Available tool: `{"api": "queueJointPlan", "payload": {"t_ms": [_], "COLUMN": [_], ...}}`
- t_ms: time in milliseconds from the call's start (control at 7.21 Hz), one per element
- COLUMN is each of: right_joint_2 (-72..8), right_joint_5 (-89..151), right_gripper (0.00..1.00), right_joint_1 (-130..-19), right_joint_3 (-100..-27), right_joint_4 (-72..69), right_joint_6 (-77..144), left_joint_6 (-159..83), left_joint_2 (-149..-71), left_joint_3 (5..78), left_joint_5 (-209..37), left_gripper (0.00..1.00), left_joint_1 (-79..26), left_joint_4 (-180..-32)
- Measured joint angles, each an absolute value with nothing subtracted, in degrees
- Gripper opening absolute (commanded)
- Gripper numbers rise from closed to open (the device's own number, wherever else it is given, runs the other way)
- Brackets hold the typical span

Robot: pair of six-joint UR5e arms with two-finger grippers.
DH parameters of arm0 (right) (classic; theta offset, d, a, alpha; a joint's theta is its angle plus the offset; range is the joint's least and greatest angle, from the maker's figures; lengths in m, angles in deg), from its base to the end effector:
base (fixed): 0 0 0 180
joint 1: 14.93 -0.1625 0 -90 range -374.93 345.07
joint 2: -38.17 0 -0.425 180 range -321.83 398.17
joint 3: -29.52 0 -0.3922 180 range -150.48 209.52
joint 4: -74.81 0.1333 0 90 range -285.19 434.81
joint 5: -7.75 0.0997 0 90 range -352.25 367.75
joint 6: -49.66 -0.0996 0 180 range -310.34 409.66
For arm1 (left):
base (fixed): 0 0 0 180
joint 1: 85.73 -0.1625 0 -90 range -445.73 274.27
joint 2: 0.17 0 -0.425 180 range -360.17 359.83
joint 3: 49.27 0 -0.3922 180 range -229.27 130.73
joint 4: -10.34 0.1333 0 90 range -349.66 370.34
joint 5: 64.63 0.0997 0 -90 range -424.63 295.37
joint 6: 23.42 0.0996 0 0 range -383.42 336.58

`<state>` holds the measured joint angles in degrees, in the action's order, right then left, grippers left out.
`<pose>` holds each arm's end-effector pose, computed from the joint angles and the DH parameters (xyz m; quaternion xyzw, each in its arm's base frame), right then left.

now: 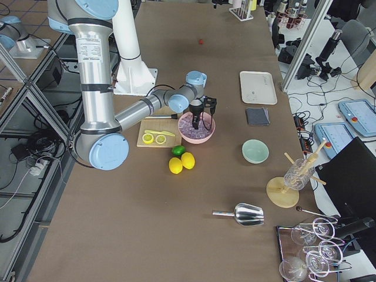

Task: Put ice and strawberries in cup
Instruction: 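Lower the right gripper into the bowl and grasp an ice cube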

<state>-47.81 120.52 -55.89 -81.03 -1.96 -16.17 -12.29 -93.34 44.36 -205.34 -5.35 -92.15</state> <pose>-0.3317 -0.4134 0.4348 0.0135 -0.3681 0.0722 0.9269 0.0328 -0.5299 0.5670 0.1570 0.4201 0.2310 0.8634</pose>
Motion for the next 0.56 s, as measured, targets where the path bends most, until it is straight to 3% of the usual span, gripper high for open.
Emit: {"api": "queueJointPlan", "payload": {"t_ms": [555], "right_joint_2": [-47.4], "right_joint_5": [122.2], "right_gripper": [0.00], "right_joint_1": [-58.1], "right_joint_3": [-82.2], "right_joint_4": [-2.6], "right_joint_6": [-15.6], "left_joint_6": [-12.3], "left_joint_2": [-93.3], "left_joint_3": [44.4], "left_joint_5": [-205.3], "left_gripper": [0.98], "left_joint_1": [-5.4], "left_joint_4": [-92.1]}}
